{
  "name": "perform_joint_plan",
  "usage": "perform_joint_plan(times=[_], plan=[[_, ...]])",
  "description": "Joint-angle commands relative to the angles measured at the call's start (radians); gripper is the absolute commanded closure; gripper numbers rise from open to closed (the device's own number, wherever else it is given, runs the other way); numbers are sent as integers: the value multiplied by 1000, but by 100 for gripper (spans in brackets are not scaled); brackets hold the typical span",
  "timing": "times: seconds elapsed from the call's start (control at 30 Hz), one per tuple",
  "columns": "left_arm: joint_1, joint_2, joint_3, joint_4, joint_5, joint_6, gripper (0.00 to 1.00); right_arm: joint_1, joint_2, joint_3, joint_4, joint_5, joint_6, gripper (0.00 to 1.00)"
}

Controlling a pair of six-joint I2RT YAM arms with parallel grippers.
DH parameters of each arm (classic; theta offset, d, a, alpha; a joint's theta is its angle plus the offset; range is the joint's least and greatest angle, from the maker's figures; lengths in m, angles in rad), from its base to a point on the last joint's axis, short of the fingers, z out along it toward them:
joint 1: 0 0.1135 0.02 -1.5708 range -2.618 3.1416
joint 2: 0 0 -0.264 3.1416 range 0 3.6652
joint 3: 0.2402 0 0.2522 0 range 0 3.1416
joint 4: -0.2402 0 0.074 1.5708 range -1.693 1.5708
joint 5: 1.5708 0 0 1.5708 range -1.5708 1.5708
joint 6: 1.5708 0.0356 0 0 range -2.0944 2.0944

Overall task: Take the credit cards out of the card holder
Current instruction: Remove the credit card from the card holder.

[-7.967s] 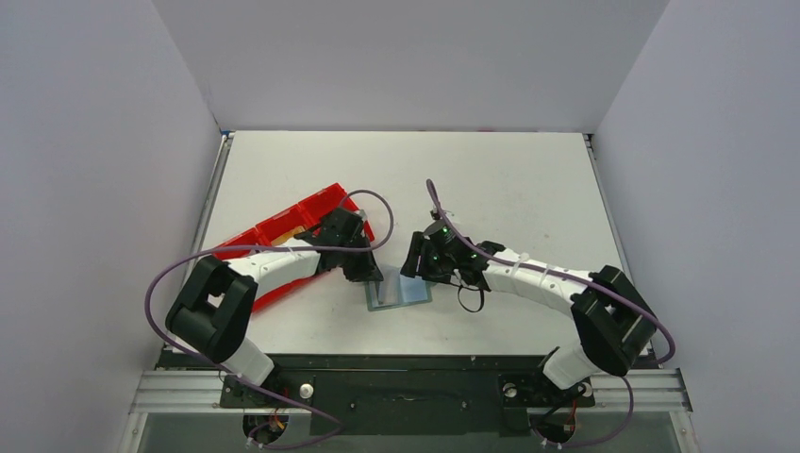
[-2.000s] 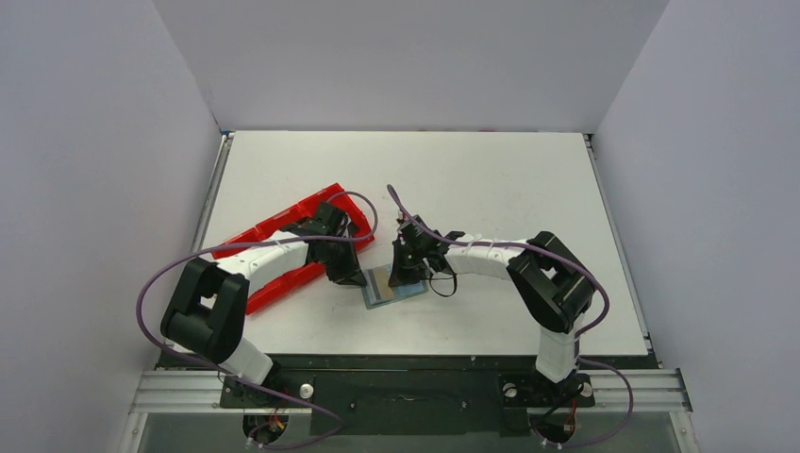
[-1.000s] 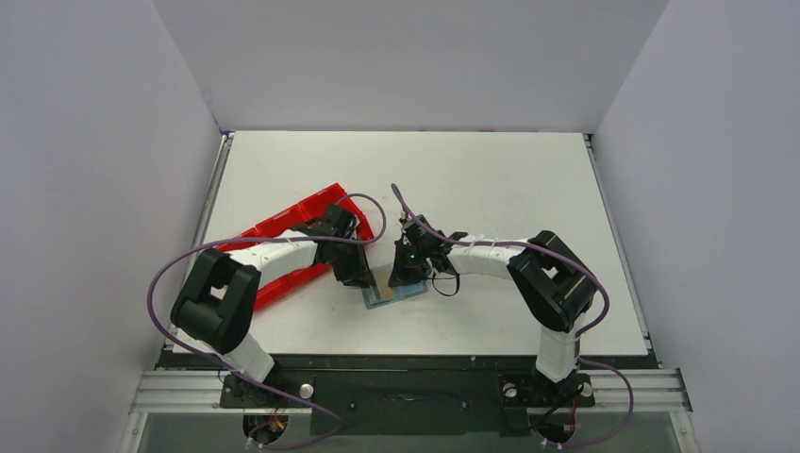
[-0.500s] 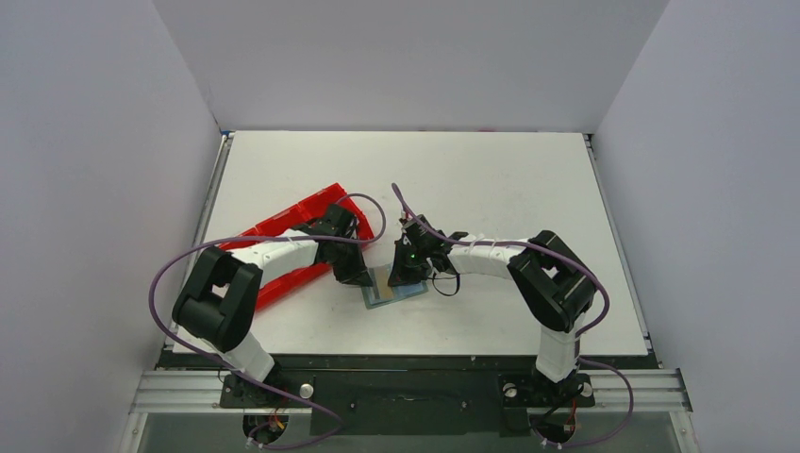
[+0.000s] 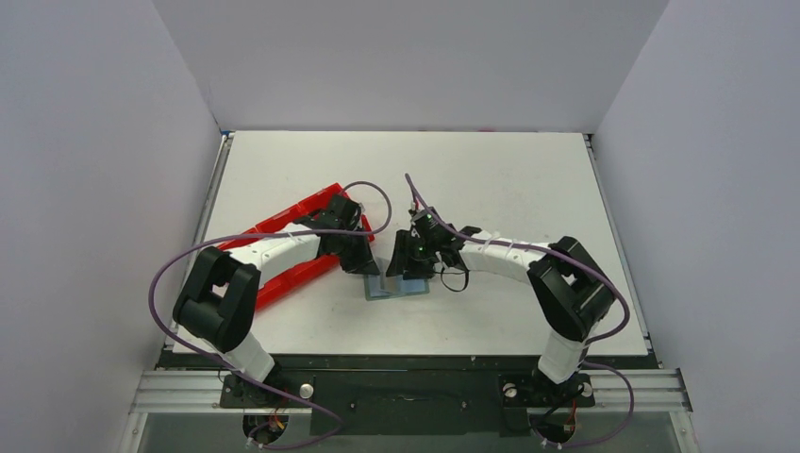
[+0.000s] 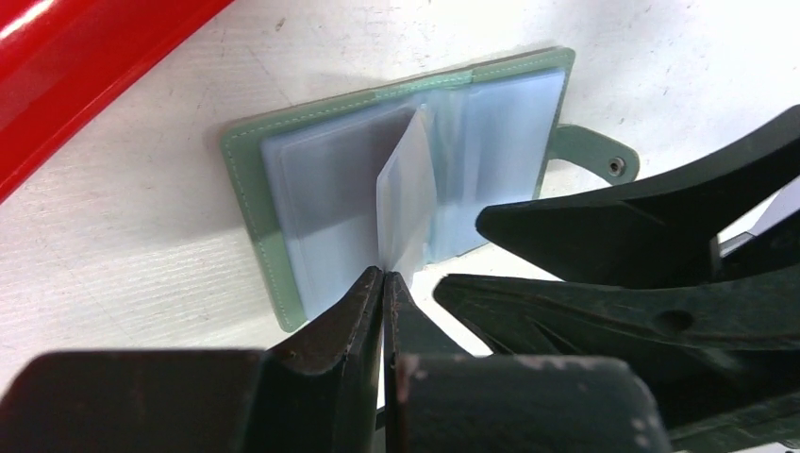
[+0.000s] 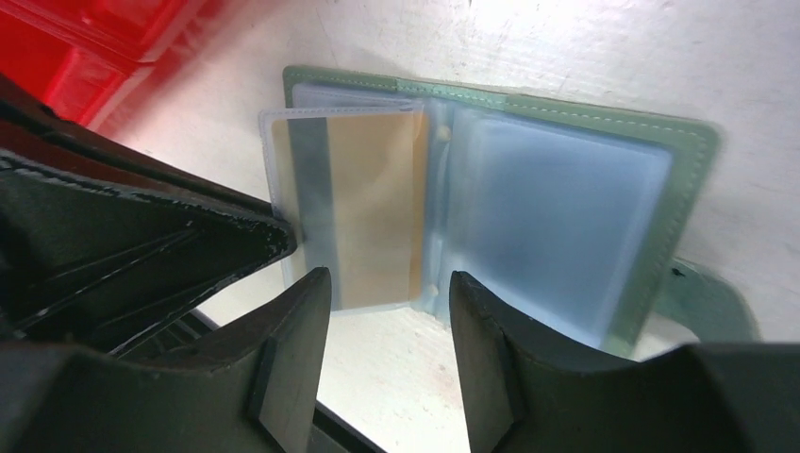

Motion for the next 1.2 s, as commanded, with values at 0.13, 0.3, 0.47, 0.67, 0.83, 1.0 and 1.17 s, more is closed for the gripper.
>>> perform_joint_plan(times=[0.13,0.3,0.47,0.67,0.83,1.0,1.17], plan=[[-29,1,84,3,25,7,100,-56,-152,-32,-9,24,30,51],[-51,35,129,3,29,-3,100,-91,-206,-60,-17,46,30,50],[-84,73,167,18,34,-15,82,-114,-228,-87,-23,58,24,50],[-110,124,212,39,44,-25,72,-148,-263,-110,-54,87,8,50],[-125,162,249,48,55,-28,69,-176,-290,-120,-88,116,-11,50],[-131,187,267,58,61,-31,63,-187,-314,-126,-121,153,-18,50],[-121,168,274,32,12,-25,61,-166,-300,-90,-172,174,-59,53]])
